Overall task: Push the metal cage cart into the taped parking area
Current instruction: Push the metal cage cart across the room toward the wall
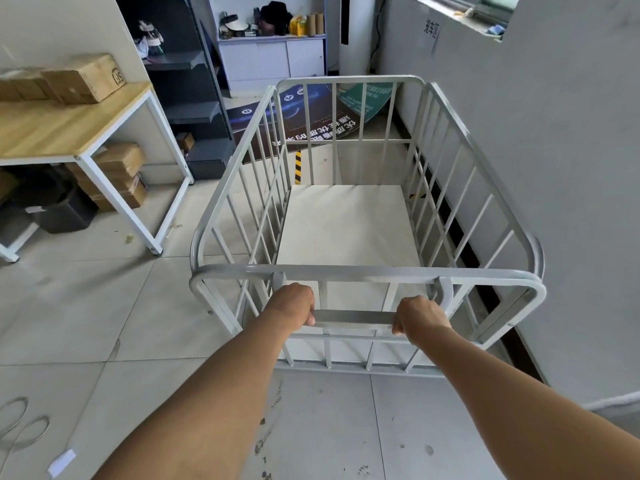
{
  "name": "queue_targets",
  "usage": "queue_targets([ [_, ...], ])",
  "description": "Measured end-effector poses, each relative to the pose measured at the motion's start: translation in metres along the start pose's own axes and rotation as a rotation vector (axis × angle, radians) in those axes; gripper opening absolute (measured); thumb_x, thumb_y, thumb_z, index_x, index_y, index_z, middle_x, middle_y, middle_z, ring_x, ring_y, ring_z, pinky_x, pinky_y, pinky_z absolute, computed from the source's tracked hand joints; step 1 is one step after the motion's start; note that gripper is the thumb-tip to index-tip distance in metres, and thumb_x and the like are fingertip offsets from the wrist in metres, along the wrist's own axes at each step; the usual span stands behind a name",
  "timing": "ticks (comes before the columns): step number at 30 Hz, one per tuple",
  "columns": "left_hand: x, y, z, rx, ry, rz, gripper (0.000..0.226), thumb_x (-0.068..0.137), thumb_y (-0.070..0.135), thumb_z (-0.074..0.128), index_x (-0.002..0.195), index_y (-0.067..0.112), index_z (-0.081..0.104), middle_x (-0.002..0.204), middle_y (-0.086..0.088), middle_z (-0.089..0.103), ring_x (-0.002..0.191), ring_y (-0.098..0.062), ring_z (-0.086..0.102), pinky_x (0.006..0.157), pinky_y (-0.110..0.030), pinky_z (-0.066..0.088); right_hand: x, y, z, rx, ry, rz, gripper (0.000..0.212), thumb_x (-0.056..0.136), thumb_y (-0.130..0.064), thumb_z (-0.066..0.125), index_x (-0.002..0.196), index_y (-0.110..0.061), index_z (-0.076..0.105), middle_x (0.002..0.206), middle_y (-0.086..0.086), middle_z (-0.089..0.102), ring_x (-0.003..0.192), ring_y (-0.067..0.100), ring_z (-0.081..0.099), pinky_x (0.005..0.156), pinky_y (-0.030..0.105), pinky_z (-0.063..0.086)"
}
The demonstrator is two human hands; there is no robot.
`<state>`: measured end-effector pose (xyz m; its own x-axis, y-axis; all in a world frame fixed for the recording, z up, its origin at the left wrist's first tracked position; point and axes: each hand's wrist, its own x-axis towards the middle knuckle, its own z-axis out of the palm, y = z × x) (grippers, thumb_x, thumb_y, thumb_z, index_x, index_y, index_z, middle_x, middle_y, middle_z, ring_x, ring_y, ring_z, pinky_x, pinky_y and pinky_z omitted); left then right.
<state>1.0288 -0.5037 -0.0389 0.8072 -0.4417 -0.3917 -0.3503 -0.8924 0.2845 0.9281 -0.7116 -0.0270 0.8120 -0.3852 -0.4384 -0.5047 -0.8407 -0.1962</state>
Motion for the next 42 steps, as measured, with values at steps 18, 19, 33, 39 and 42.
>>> queue_targets([
  [18, 0.086, -0.037, -0.055, 0.045, -0.046, 0.037, 0.024, 0.084, 0.013, 0.071, 0.106, 0.004, 0.073, 0.109, -0.012, 0.071, 0.102, -0.028, 0.066, 0.089, -0.029, 0.051, 0.084, -0.056, -0.035, -0.051, -0.031, 0.003, 0.034, 0.079, -0.028, 0.077, 0.106, -0.008, 0.071, 0.108, 0.01, 0.07, 0.104, 0.026, 0.066, 0.091, 0.033, 0.053],
  [19, 0.09, -0.039, -0.058, 0.043, -0.037, 0.031, 0.025, 0.083, 0.012, 0.071, 0.106, 0.004, 0.073, 0.109, -0.012, 0.071, 0.103, -0.028, 0.066, 0.09, -0.029, 0.051, 0.088, -0.059, -0.037, -0.06, -0.034, -0.008, 0.035, 0.079, -0.03, 0.077, 0.107, -0.009, 0.071, 0.109, 0.01, 0.07, 0.105, 0.026, 0.065, 0.091, 0.033, 0.052],
  [33, 0.144, -0.072, -0.092, 0.041, -0.04, 0.0, 0.028, 0.086, 0.01, 0.069, 0.112, 0.002, 0.071, 0.111, -0.017, 0.069, 0.098, -0.032, 0.068, 0.084, -0.028, 0.05, 0.139, -0.104, -0.053, -0.101, -0.034, -0.055, 0.035, 0.082, -0.033, 0.073, 0.108, -0.01, 0.07, 0.107, 0.009, 0.07, 0.103, 0.025, 0.065, 0.086, 0.031, 0.052],
  [39, 0.171, -0.091, -0.112, 0.086, -0.068, 0.054, 0.023, 0.085, 0.012, 0.069, 0.107, 0.004, 0.073, 0.109, -0.014, 0.071, 0.102, -0.03, 0.066, 0.089, -0.031, 0.052, 0.163, -0.129, -0.058, -0.076, -0.041, 0.001, 0.029, 0.082, -0.027, 0.075, 0.105, -0.011, 0.072, 0.105, 0.01, 0.071, 0.102, 0.025, 0.066, 0.086, 0.031, 0.053],
  [42, 0.184, -0.103, -0.124, 0.119, -0.073, 0.082, 0.023, 0.085, 0.014, 0.068, 0.106, 0.004, 0.073, 0.108, -0.014, 0.071, 0.102, -0.03, 0.066, 0.088, -0.031, 0.052, 0.175, -0.146, -0.062, -0.063, -0.038, 0.03, 0.028, 0.082, -0.027, 0.075, 0.104, -0.01, 0.073, 0.105, 0.01, 0.071, 0.102, 0.025, 0.066, 0.085, 0.031, 0.052],
])
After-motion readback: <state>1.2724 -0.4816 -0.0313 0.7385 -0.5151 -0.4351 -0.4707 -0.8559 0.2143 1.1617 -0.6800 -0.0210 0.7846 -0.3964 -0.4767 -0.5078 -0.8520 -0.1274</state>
